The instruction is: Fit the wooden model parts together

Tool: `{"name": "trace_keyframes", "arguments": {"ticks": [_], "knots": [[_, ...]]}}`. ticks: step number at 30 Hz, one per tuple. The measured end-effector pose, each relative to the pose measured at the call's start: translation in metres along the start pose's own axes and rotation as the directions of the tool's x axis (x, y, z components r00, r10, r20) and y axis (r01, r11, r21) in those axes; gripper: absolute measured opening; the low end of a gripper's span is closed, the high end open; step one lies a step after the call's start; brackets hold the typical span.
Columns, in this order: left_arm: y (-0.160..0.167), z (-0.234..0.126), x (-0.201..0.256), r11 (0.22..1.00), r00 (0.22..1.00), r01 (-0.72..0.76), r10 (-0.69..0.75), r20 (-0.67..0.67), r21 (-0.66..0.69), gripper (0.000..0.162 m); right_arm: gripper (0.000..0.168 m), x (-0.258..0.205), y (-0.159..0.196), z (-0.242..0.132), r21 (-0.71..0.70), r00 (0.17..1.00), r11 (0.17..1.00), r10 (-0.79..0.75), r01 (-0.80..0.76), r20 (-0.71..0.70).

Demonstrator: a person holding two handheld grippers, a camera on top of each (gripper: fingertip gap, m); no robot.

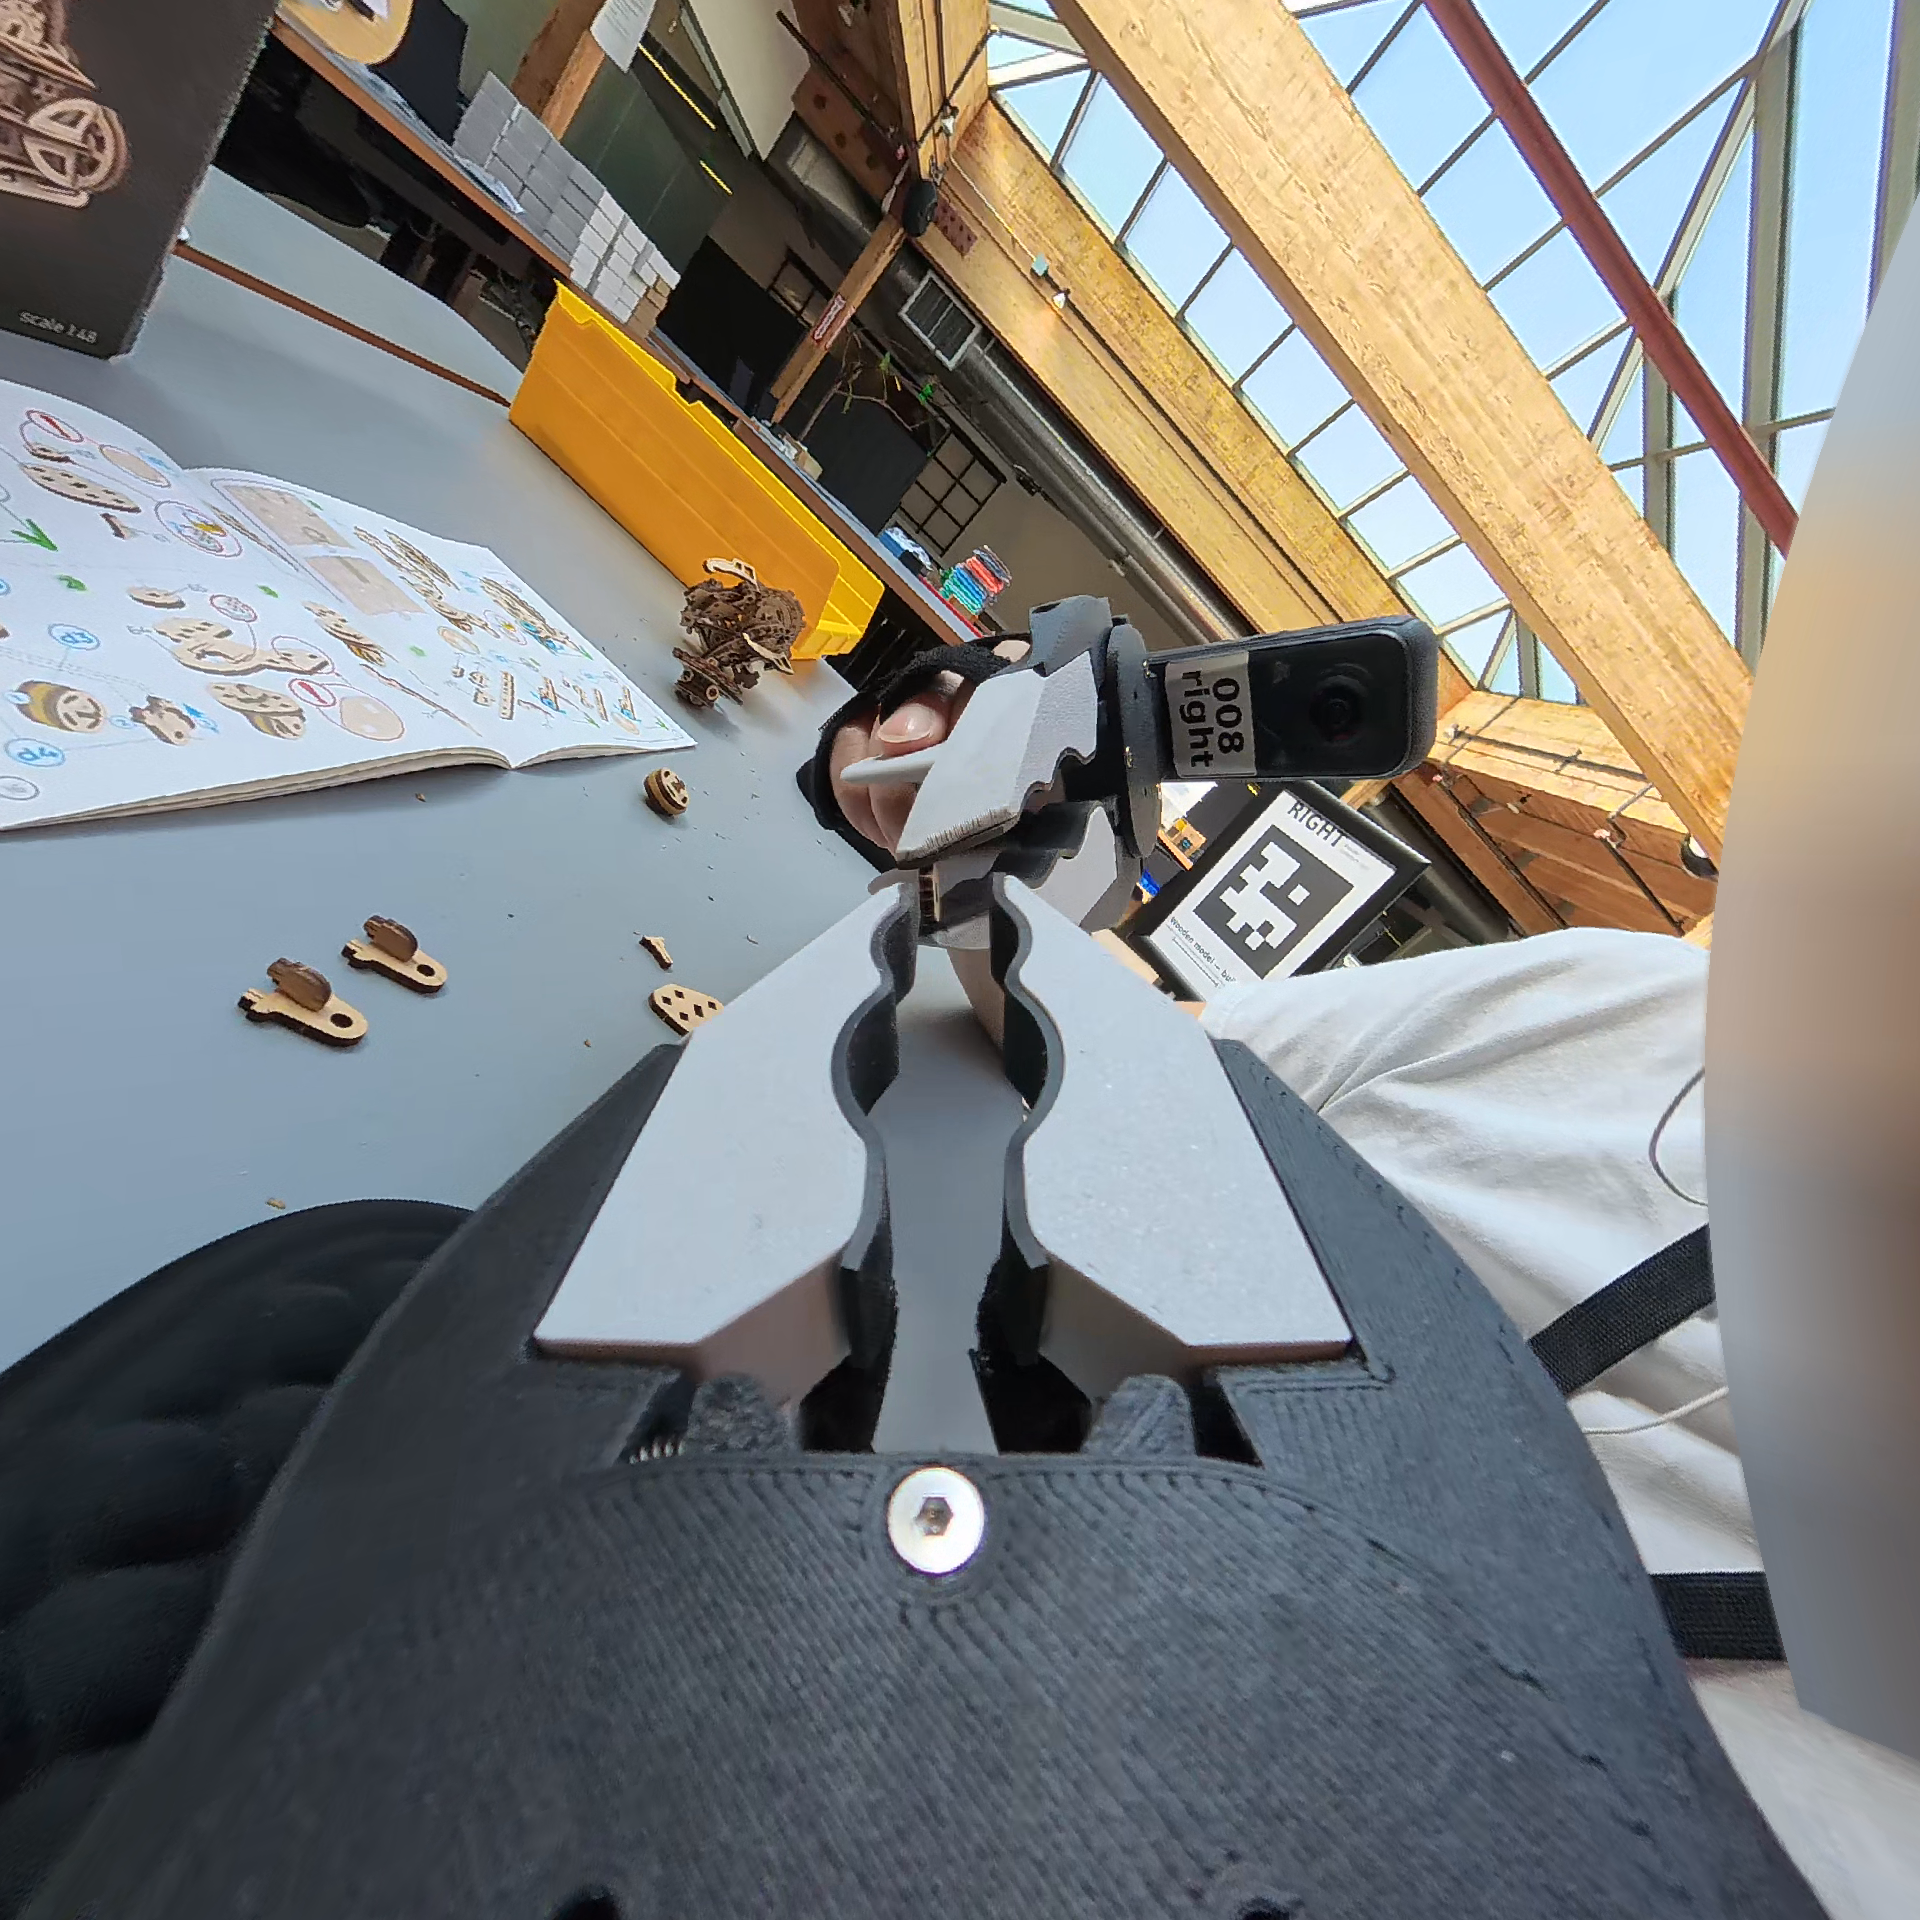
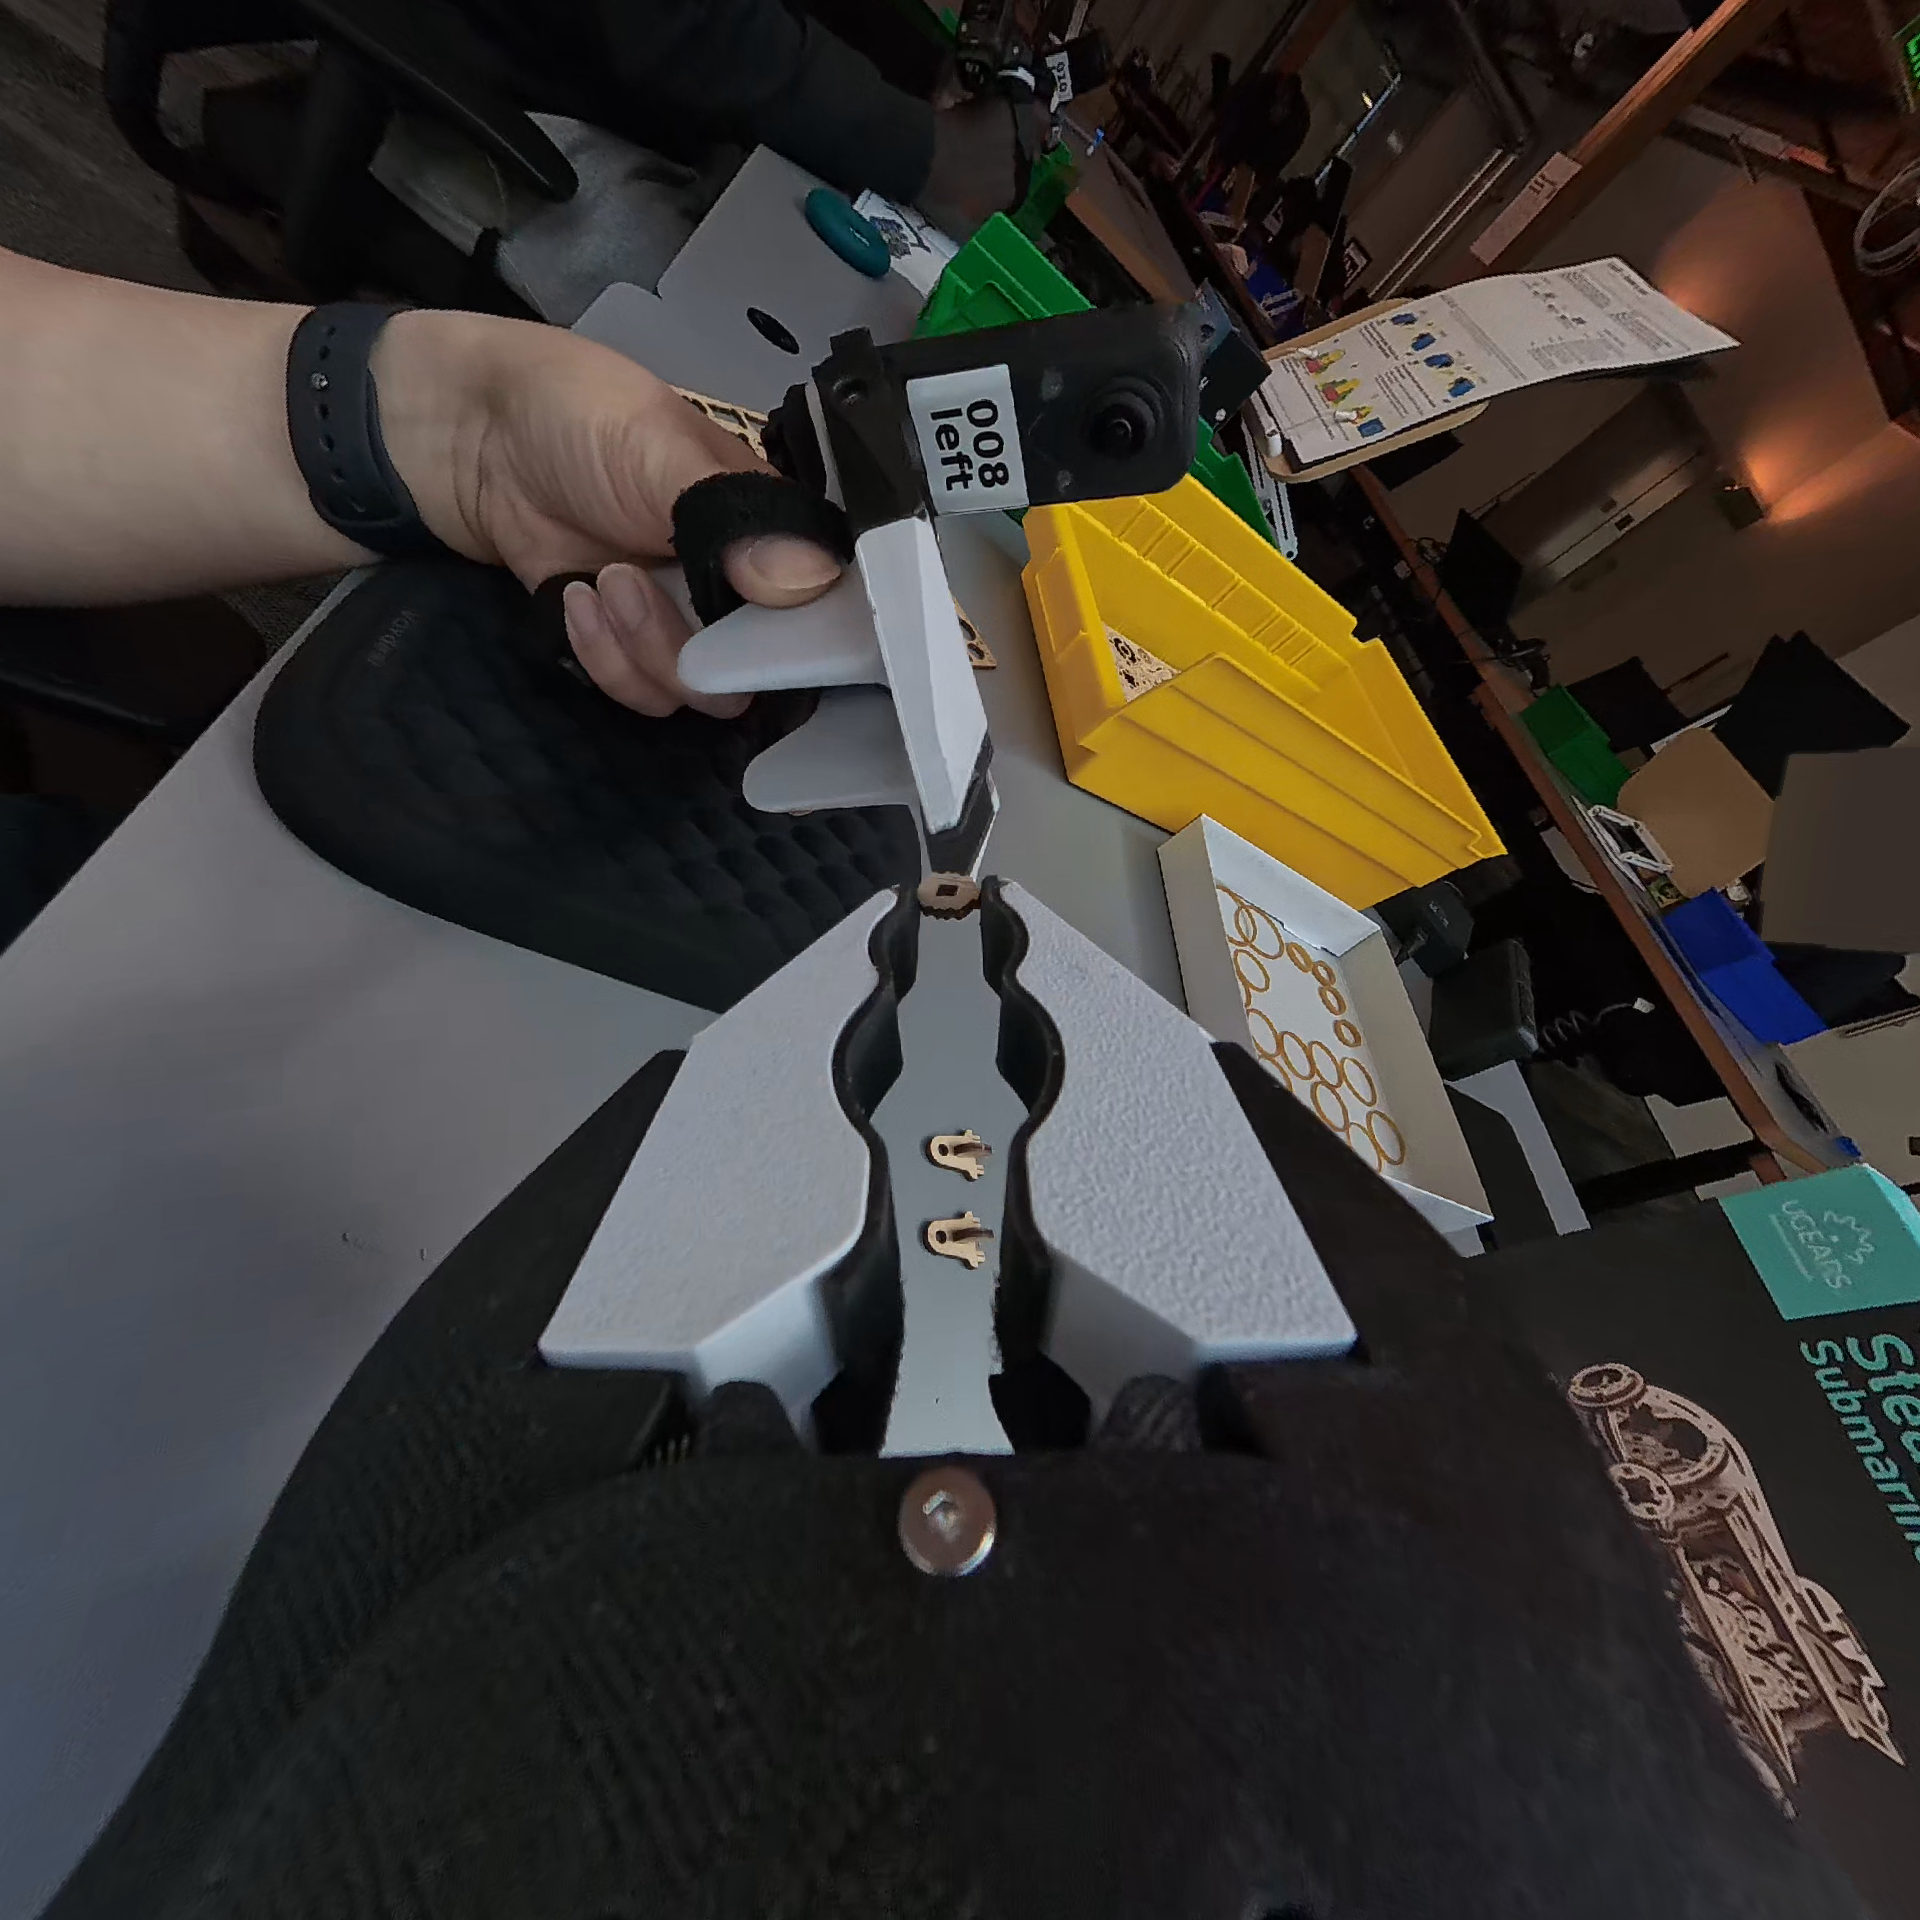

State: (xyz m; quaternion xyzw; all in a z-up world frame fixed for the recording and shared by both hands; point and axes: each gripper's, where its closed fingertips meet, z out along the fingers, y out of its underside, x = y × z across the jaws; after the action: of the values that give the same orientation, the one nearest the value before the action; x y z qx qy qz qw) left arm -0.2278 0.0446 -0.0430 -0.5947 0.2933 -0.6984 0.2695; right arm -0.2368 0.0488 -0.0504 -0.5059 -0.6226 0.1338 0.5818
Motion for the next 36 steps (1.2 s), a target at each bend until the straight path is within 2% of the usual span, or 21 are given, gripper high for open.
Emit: {"name": "trace_keyframes", "arguments": {"ticks": [8,12,14,18,21,24,27,29,31,33,35,36], "knots": [[0.005,0.002,-0.014,1.0,0.996,0.007,-0.005,0.084,-0.027,0.018,0.012,0.016,0.031,0.001,-0.043,0.998,0.997,0.056,-0.058,-0.038],[0.002,0.0,-0.013,1.0,0.997,0.011,-0.011,0.074,-0.01,0.018,0.012,0.024,0.031,0.003,-0.019,0.995,0.997,0.069,-0.07,-0.074],[0.002,0.0,-0.012,1.0,0.997,0.01,-0.009,0.072,-0.009,0.019,0.012,0.023,0.03,0.004,-0.044,0.998,0.998,0.05,-0.052,-0.048],[0.001,-0.001,-0.011,1.0,0.998,0.005,-0.004,0.07,-0.005,0.018,0.012,0.012,0.018,0.004,-0.124,0.989,0.992,0.048,-0.03,0.137],[0.001,-0.001,-0.01,1.0,0.998,0.005,-0.005,0.063,-0.005,0.023,0.011,0.0,-0.005,-0.002,-0.213,0.929,0.971,0.177,-0.111,0.325],[0.002,0.0,-0.007,1.0,0.999,0.008,-0.008,0.042,-0.007,0.02,0.012,-0.003,-0.017,-0.014,-0.39,0.859,0.912,0.296,-0.125,0.418],[-0.002,-0.002,0.0,1.0,1.0,0.0,0.0,0.0,0.01,0.02,0.011,0.002,-0.021,-0.023,-0.526,0.82,0.835,0.409,-0.16,0.4],[-0.002,-0.002,0.0,1.0,1.0,-0.002,0.002,0.007,0.012,0.02,0.011,0.006,-0.019,-0.023,-0.542,0.834,0.824,0.41,-0.165,0.369],[-0.001,-0.001,0.001,1.0,1.0,-0.003,0.003,-0.001,0.005,0.02,0.012,0.007,-0.015,-0.018,-0.487,0.877,0.858,0.352,-0.163,0.327],[-0.002,-0.002,0.002,1.0,1.0,0.0,0.0,-0.007,0.012,0.02,0.012,0.008,-0.014,-0.01,-0.374,0.922,0.905,0.307,-0.205,0.237],[-0.005,-0.004,0.0,0.999,1.0,0.004,-0.004,-0.001,0.034,0.02,0.012,0.015,-0.017,-0.01,-0.233,0.959,0.941,0.27,-0.244,0.088],[-0.008,-0.006,-0.001,0.999,1.0,0.005,-0.005,0.004,0.048,0.02,0.012,0.025,-0.02,-0.016,-0.164,0.966,0.952,0.256,-0.259,-0.039]]}}
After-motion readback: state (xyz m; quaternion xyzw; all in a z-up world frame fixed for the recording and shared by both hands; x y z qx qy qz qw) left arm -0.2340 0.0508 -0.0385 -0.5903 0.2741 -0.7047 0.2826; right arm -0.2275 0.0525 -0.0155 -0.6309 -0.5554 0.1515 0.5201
